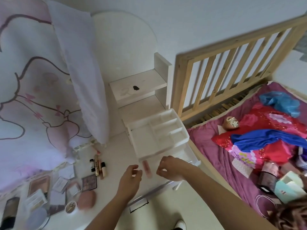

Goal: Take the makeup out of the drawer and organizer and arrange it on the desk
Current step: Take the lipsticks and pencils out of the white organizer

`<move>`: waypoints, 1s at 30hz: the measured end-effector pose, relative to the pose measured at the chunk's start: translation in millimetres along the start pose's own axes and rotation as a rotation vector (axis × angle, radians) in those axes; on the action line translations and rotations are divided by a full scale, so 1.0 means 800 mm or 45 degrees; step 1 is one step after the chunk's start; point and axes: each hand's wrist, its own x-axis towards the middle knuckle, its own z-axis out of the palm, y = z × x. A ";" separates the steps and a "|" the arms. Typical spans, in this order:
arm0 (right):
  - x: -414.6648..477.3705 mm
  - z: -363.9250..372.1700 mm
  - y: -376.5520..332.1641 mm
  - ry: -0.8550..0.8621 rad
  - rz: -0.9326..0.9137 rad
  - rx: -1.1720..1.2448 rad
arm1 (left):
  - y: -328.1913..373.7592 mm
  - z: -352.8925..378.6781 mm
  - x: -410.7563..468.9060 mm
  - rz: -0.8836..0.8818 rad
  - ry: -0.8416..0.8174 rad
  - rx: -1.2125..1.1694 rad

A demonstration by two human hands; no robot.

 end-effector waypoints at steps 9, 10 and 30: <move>-0.038 -0.003 0.059 0.103 0.195 -0.175 | 0.018 0.035 0.014 1.085 0.053 1.257; -0.037 0.000 0.056 0.107 0.190 -0.229 | 0.022 0.039 0.019 1.134 0.020 1.419; -0.033 -0.003 0.059 0.179 0.049 -0.241 | 0.029 0.023 0.058 1.428 -0.421 1.526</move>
